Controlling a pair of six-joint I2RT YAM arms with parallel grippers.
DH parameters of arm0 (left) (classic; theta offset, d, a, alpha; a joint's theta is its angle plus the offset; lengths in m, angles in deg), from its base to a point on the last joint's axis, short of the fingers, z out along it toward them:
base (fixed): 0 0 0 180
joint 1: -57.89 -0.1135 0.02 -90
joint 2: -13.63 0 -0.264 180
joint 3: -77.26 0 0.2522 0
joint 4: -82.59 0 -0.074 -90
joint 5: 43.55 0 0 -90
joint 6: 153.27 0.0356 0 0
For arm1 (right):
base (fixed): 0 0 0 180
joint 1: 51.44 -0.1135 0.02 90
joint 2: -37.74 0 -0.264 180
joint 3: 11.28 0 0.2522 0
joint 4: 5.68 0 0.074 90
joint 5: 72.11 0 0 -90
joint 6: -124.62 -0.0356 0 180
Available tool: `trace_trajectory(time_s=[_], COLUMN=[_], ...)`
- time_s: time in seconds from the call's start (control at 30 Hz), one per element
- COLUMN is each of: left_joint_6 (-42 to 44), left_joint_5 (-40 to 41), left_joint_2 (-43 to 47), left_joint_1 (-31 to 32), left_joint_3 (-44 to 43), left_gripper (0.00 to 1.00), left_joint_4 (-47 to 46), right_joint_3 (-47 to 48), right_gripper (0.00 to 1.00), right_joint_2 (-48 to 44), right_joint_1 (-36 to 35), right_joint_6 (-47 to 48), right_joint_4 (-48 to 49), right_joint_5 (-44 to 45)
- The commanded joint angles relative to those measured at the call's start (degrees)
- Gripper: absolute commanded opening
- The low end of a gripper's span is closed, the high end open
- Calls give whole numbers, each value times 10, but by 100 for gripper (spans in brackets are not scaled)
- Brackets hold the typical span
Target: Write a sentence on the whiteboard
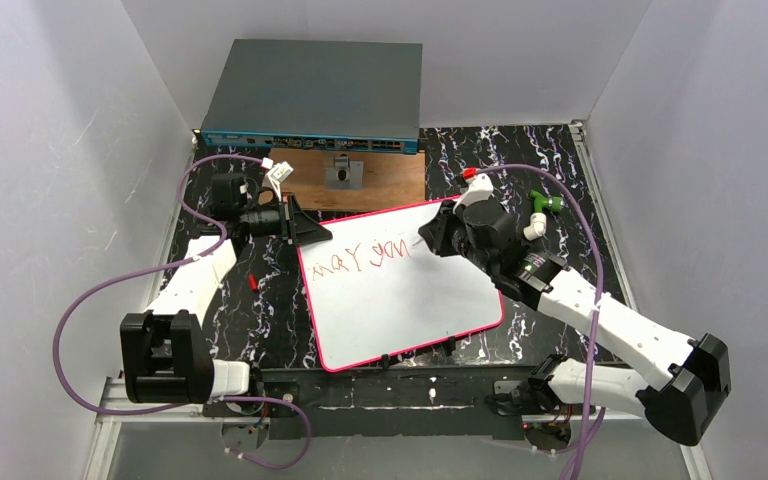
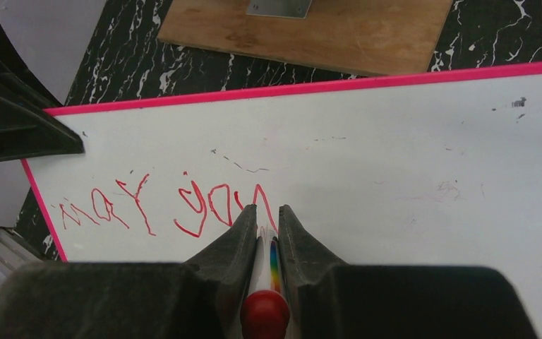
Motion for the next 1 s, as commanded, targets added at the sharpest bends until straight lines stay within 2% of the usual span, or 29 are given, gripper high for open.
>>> trace_trajectory(time_s=[0.0, 0.5, 0.97], left_joint_6=[92, 94, 93], left_joint_5=[106, 106, 106], left_joint_2=[9, 8, 8], left_joint_1=[11, 11, 11], left_joint_3=[1, 0, -1], left_gripper=[0, 0, 0], left_joint_4=[8, 10, 11], right_joint_3=[35, 66, -9], right_gripper=[1, 1, 1], right_joint_2=[6, 75, 23], right_joint_1=[4, 19, 20], right_joint_6=[22, 19, -7], right_joint_4=[25, 45, 22], right_joint_5=[22, 21, 13])
